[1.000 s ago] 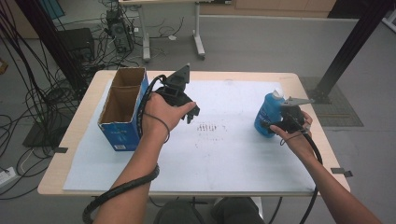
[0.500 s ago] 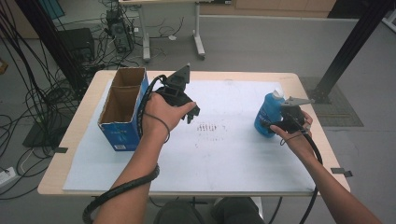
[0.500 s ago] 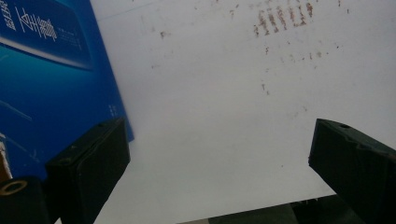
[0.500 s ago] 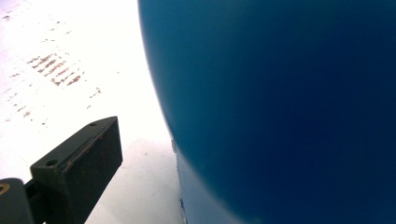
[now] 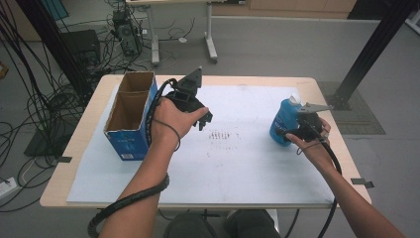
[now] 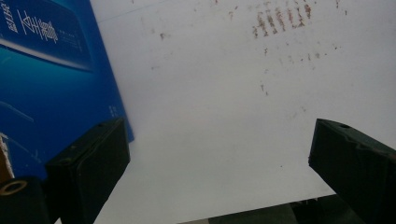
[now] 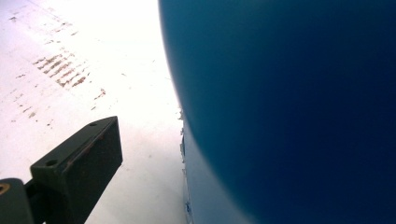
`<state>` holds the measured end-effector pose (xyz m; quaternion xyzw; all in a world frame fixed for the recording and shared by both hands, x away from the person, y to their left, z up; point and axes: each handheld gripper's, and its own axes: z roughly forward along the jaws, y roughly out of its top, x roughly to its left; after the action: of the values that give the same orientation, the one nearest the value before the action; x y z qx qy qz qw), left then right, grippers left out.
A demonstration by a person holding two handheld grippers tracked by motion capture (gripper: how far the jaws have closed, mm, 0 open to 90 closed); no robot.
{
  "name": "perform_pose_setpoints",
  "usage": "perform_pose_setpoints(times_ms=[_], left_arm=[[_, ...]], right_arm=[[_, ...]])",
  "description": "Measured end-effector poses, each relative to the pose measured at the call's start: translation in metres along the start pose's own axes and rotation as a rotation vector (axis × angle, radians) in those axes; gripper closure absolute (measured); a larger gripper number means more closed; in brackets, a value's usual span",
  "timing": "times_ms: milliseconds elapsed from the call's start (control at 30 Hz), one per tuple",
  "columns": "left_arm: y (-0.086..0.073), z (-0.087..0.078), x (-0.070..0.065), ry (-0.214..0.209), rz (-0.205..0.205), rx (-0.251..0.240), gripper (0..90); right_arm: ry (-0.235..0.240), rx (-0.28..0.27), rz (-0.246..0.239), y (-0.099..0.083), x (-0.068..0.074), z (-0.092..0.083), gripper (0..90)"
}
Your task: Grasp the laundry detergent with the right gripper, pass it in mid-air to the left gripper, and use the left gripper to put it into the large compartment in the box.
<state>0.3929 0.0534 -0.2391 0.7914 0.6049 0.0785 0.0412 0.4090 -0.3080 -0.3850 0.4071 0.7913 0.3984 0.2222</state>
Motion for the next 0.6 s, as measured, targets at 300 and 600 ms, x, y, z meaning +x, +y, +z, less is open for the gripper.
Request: perform_pose_setpoints(times_ms=[300,600], left_arm=[[-0.0001,0.0001,0.0001,0.001,0.002,0.000,5.7],[-0.0001,-0.0005,0.0008,0.001,0.005,-0.001,5.7]], right_arm=[[-0.004,-0.002,-0.002,-0.0002,0.0005,0.0006,1.4],[-0.001,-0.005,-0.003,-0.0005,0.0011,0.0008,1.4]])
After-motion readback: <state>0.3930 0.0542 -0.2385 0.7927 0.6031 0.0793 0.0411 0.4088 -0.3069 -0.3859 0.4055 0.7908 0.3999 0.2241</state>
